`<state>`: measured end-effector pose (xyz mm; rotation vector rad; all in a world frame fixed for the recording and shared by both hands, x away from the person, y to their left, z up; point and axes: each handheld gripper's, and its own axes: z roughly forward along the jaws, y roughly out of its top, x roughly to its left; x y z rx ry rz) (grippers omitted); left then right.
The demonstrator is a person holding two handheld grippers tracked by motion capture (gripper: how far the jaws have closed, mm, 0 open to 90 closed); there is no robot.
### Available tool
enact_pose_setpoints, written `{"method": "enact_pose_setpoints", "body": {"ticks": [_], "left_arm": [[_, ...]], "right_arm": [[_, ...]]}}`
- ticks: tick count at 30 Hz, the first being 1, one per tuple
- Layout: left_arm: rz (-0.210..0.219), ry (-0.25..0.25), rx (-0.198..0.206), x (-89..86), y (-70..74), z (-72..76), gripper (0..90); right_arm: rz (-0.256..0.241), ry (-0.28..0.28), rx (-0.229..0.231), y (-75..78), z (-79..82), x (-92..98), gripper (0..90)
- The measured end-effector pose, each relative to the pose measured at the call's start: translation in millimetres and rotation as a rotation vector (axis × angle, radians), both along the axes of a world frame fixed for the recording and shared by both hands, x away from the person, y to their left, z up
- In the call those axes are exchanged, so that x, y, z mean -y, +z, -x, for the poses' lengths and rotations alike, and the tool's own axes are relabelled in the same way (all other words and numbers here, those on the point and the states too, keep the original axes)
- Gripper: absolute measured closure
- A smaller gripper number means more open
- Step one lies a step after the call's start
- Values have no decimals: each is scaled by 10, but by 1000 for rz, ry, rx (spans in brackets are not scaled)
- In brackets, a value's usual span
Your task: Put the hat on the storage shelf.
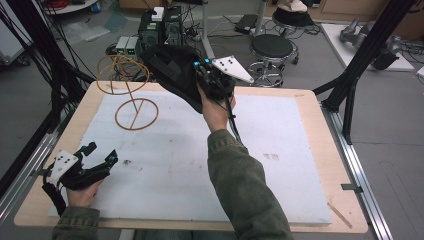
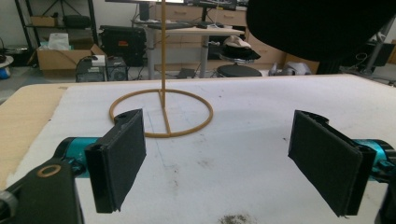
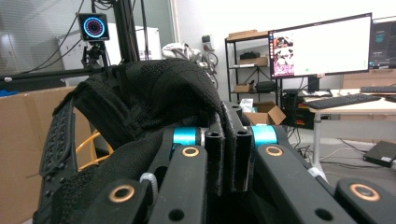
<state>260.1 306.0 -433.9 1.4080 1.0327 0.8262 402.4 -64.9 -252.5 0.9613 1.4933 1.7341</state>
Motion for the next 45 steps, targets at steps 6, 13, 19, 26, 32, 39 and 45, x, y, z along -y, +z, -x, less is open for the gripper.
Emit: {"method": "enact_pose_setpoints", "body": {"ticks": [6,13,19,26,32,39,45], "left_arm": [[15,5,8,-17,-4,3,195],[24,18,17,-42,-6,2,195],[10,-2,12,-35,-21,-1,200],[25,8,19,-66,-24,-11,200],[30,8,23,-68,-23,-21,205],[37,6,25,-76,-21,-26,207],[45,7,30,-81,-28,-44,207]], "right_arm": [[8,-3,8,49,-163,-240,877],[18,-20,7,92,-274,-418,877],[36,-26,18,127,-351,-590,877],[38,-17,30,181,-433,-811,877],[65,-10,46,150,-434,-1016,877],[76,20,57,151,-474,-1279,876],[83,37,71,168,-533,-1510,876]]}}
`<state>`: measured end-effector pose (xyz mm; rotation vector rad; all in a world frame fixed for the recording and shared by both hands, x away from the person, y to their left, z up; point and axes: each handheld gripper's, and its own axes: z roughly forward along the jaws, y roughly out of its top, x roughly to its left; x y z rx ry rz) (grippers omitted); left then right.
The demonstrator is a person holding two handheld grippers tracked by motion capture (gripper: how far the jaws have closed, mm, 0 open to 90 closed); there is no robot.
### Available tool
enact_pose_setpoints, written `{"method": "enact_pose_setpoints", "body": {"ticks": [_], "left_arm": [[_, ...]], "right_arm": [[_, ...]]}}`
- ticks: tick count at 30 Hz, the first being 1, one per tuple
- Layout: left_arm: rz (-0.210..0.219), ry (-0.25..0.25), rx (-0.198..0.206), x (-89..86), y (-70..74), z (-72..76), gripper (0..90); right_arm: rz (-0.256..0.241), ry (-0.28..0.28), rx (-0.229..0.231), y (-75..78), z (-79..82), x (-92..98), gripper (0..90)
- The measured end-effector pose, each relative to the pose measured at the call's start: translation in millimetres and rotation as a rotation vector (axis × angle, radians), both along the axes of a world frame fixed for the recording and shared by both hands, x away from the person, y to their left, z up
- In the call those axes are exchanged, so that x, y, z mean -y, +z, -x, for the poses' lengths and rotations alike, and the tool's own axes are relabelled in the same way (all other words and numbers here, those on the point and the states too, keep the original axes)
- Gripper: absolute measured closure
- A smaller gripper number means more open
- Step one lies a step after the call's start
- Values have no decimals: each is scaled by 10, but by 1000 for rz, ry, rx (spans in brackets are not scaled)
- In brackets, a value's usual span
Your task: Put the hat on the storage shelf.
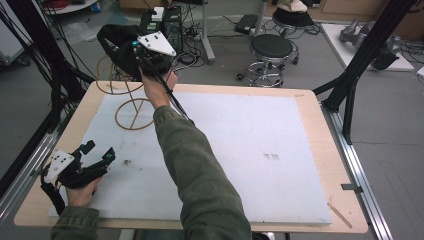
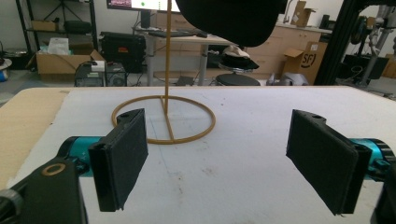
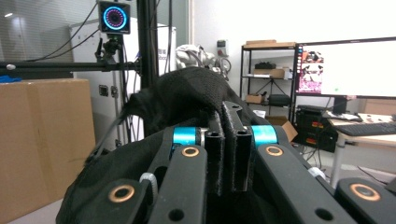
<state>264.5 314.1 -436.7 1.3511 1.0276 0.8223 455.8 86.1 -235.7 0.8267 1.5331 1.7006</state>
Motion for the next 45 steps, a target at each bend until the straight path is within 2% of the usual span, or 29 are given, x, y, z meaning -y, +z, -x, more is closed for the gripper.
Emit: {"method": "enact_pose_setpoints", "body": {"ticks": [7,13,24,31,37,45], "left_arm": [[15,3,2,-14,1,0,207],[15,2,7,0,4,-2,207],[25,7,9,-6,3,-3,207],[33,9,10,-21,5,0,207],[66,-1,9,-8,10,-13,207],[67,0,7,-10,11,-14,207]], "right_arm": [[44,50,6,-92,3,-286,876],[85,95,-1,-171,-10,-422,875],[122,131,-36,-292,-28,-542,871],[130,139,-53,-310,-36,-557,862],[131,141,-75,-312,-47,-572,848],[146,162,-87,-316,-45,-588,798]]}}
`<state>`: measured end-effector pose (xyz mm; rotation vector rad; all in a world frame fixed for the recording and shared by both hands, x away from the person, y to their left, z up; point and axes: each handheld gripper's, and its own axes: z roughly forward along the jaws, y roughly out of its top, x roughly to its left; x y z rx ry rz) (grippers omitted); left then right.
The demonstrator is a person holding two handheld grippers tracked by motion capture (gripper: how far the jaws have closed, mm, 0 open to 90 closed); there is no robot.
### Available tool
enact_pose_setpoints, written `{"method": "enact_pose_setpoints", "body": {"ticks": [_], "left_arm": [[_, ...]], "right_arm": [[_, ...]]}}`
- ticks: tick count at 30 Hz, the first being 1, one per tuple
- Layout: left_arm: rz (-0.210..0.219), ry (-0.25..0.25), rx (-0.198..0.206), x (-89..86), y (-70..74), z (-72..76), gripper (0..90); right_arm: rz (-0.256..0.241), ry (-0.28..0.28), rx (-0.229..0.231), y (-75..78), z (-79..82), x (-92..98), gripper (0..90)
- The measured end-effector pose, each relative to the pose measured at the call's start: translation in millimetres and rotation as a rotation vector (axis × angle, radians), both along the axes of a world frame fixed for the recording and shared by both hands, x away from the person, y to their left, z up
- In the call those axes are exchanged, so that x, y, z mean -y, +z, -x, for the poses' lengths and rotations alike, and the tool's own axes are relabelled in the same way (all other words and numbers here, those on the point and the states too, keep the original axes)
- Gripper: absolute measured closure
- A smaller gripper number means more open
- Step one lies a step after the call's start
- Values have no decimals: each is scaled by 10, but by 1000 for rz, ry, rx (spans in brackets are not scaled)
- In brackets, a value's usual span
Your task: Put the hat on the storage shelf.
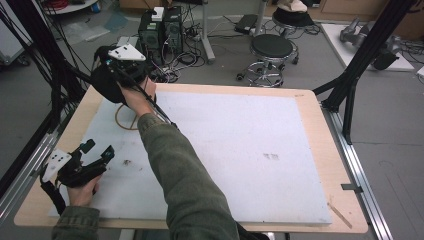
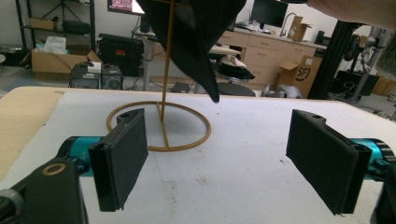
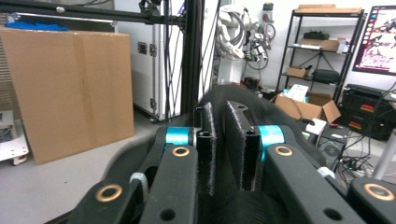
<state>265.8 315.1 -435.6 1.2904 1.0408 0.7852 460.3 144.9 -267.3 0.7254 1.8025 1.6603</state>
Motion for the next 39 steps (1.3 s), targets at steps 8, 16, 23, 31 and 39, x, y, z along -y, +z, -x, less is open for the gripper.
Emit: {"method": "enact_pose_setpoints", "body": {"ticks": [8,16,23,31,39], "left_arm": [[-3,0,-2,-2,0,3,208],[-3,14,0,-13,-3,0,203],[-12,16,-2,9,-3,-7,193],[0,21,-6,68,-3,-39,192],[-6,34,-4,105,0,-46,192]], "right_arm": [[-10,10,-1,65,35,36,580],[-7,-54,-17,104,21,128,228],[-22,-114,-66,59,26,334,97],[-34,-204,-61,-7,219,912,96],[-28,-291,-44,-4,332,1445,96]]}}
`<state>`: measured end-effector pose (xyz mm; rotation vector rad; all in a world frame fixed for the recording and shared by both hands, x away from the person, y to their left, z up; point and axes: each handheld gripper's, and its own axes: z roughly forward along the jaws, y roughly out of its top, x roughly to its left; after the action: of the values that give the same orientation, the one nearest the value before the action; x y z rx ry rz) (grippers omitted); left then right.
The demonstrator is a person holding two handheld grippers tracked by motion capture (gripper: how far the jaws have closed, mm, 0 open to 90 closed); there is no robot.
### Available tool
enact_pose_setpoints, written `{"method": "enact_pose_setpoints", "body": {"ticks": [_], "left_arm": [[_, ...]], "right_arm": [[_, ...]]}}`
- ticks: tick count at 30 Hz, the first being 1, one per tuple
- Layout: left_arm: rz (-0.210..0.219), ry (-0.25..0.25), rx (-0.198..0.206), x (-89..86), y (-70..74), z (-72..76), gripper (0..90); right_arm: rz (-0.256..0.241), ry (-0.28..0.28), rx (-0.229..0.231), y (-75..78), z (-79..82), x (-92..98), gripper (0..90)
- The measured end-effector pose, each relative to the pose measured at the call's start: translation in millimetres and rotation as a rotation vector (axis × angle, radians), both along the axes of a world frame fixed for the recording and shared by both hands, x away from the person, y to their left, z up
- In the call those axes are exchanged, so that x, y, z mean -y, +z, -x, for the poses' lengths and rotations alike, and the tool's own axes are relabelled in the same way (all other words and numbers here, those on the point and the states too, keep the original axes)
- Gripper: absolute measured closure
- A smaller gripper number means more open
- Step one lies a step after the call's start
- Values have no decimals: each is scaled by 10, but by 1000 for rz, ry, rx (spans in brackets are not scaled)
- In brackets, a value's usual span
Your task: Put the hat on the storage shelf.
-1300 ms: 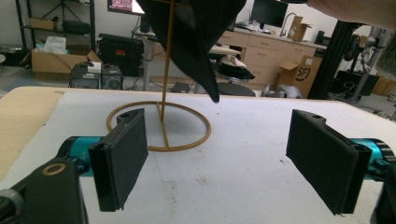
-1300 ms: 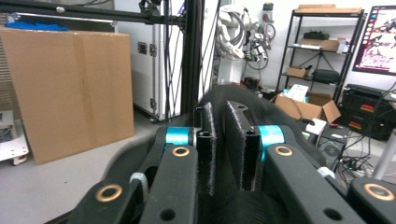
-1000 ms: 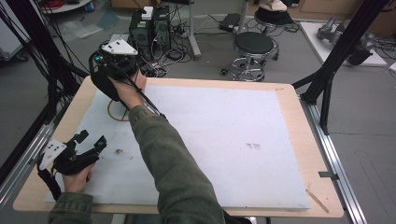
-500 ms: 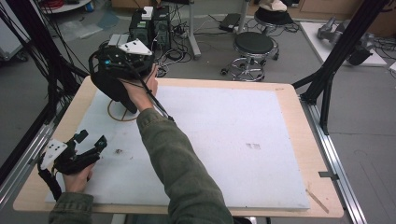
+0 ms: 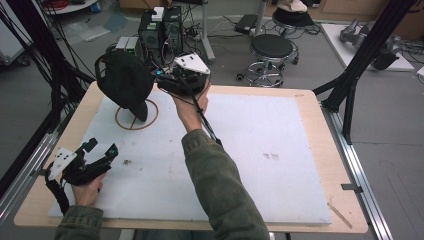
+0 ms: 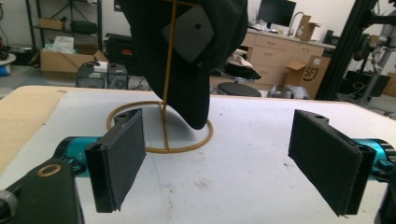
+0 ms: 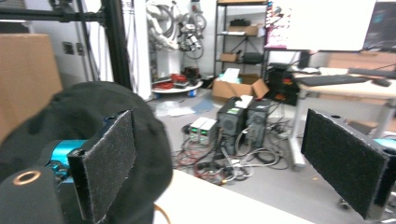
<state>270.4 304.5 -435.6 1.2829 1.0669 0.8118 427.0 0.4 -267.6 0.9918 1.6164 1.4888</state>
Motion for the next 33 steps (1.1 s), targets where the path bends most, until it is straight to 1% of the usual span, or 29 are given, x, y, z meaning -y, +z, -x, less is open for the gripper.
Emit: {"method": "enact_pose_setpoints", "body": {"ticks": [2,4,7,13,16,19,21,23,25,26,27,28,31,32,33], "left_arm": [[-10,4,0,-3,-3,3,192],[-11,5,0,-3,-4,5,191],[-23,13,-1,0,-8,12,192],[-27,28,5,-3,7,41,191],[-31,27,4,14,0,46,191],[-38,28,3,38,2,46,191],[-42,28,3,40,5,50,191],[-36,27,6,46,7,63,191],[-35,30,5,48,7,74,191],[-31,33,5,42,7,84,191],[-31,33,5,42,7,84,191],[-27,35,3,38,7,97,191],[-19,36,1,32,6,118,192],[-21,37,-2,31,5,124,192],[-20,39,-4,31,3,129,192]], "right_arm": [[10,-5,-4,-2,27,120,96],[11,-22,4,-10,67,249,96],[3,-43,-16,-42,113,463,96],[-4,-81,-26,-122,237,879,97],[12,-115,-47,-235,310,1118,97],[21,-150,-47,-313,401,1347,96],[24,-164,-50,-365,464,1500,96],[9,-182,-69,-438,535,1658,97],[12,-206,-77,-512,601,1801,96],[9,-222,-85,-562,648,1903,97],[9,-222,-85,-562,648,1903,97],[1,-243,-100,-637,720,2052,96],[-24,-261,-110,-722,819,2236,96],[-25,-273,-127,-732,843,2284,96],[-27,-282,-124,-741,872,2325,96]]}}
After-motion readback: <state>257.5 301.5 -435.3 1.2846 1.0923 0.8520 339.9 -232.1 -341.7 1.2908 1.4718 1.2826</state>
